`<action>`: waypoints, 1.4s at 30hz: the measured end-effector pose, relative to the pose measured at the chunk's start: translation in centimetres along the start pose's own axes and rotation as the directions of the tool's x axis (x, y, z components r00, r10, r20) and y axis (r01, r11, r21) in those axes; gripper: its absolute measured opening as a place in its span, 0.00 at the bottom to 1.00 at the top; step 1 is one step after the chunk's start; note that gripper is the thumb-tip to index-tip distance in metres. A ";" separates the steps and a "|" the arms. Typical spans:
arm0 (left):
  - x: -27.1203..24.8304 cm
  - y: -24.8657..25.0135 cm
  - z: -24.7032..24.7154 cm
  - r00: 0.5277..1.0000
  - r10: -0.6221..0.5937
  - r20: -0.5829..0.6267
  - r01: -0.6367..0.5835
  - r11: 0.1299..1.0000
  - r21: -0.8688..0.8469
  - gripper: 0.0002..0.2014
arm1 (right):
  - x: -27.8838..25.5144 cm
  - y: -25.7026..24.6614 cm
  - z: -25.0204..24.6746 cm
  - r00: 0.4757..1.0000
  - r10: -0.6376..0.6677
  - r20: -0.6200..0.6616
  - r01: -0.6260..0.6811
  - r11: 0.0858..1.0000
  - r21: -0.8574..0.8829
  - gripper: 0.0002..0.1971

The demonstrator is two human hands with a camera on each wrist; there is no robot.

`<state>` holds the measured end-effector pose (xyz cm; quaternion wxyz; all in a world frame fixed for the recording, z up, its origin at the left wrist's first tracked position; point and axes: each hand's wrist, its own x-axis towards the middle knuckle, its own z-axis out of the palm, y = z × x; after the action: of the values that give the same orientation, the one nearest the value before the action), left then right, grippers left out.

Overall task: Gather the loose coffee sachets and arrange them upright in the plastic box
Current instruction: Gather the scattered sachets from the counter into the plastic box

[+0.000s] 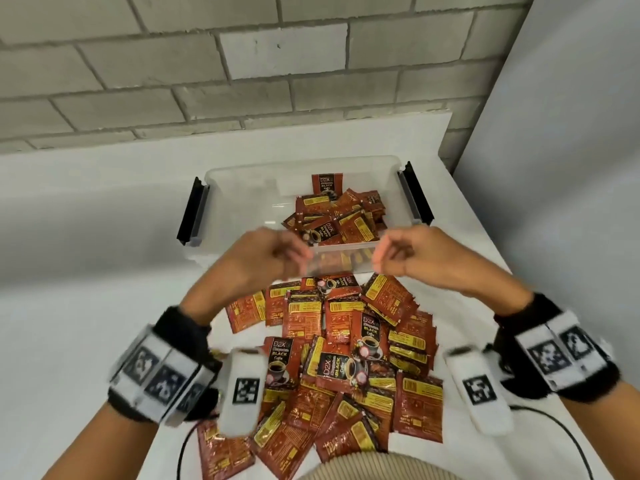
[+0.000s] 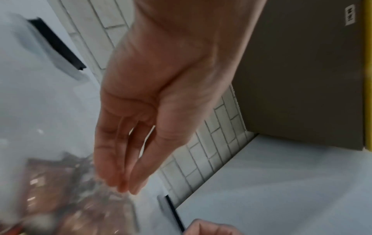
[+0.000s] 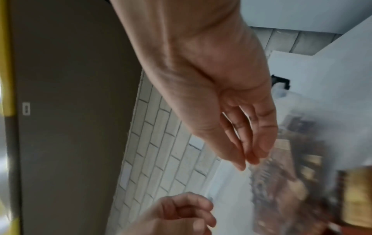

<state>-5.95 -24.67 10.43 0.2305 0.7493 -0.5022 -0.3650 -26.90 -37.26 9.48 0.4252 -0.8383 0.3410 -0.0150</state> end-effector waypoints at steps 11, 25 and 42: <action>0.2 -6.0 7.2 0.992 -0.099 -0.075 0.118 0.933 0.340 0.37 | 0.6 5.5 6.2 0.952 0.284 -0.117 -0.307 0.865 -0.398 0.41; -1.0 -5.1 3.3 0.989 -0.099 0.109 0.104 0.994 -0.038 0.11 | 0.8 6.0 5.2 0.939 0.335 -0.084 -0.344 0.895 -0.285 0.32; -0.5 -3.4 6.6 0.976 -0.215 0.017 0.208 0.919 -0.335 0.10 | -2.4 7.3 1.9 0.957 0.241 0.162 -0.278 0.923 0.266 0.08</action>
<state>-9.20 -22.76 3.97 0.3188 0.7526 -0.3466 -0.4603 -32.20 -37.50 3.59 0.5608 -0.7145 0.4158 0.0452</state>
